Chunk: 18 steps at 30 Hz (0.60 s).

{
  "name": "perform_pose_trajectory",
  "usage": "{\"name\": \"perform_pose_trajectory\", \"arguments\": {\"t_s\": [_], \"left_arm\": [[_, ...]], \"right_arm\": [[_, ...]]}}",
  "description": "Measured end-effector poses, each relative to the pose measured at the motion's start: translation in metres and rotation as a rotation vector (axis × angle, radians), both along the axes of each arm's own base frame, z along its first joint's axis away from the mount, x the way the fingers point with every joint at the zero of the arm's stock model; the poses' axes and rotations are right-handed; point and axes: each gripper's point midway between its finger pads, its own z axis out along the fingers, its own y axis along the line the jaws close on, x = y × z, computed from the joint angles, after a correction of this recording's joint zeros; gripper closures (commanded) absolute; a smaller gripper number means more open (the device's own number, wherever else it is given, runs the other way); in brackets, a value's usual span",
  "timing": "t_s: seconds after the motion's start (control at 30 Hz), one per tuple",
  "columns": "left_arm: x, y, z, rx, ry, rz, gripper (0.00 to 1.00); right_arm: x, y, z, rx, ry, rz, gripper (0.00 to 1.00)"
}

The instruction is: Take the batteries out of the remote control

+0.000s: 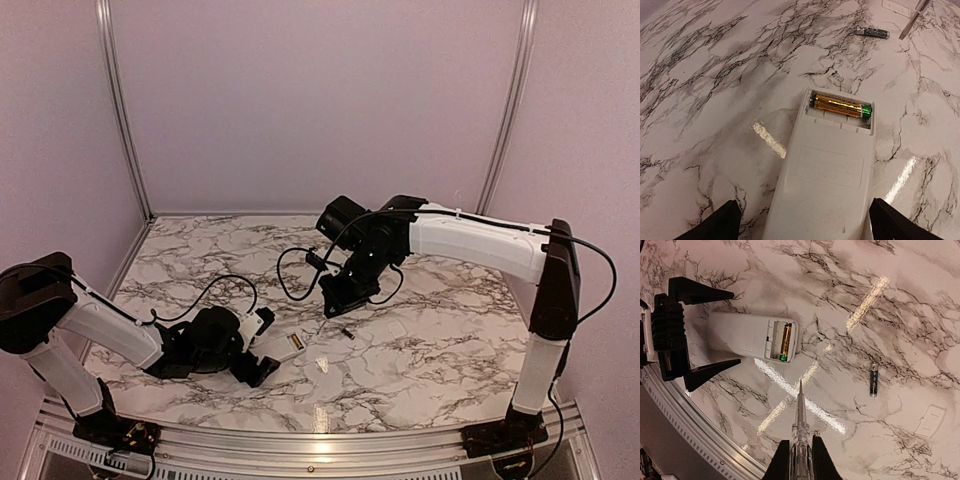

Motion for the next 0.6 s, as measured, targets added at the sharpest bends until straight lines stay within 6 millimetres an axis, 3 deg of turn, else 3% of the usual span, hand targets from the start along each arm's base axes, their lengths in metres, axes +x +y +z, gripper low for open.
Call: {"name": "perform_pose_trajectory", "arguments": {"t_s": [0.2, 0.4, 0.6], "left_arm": [[-0.004, -0.003, 0.002, 0.086, -0.009, -0.092, 0.15], [-0.008, -0.022, 0.006, 0.123, 0.001, -0.207, 0.34], [0.002, -0.034, -0.006, 0.15, 0.088, -0.179, 0.31]], "right_arm": [[0.001, -0.003, 0.005, 0.014, -0.009, -0.013, 1.0], [0.001, -0.011, 0.008, 0.027, -0.014, -0.041, 1.0], [0.001, -0.013, 0.008, 0.036, -0.013, -0.064, 1.0]]}}
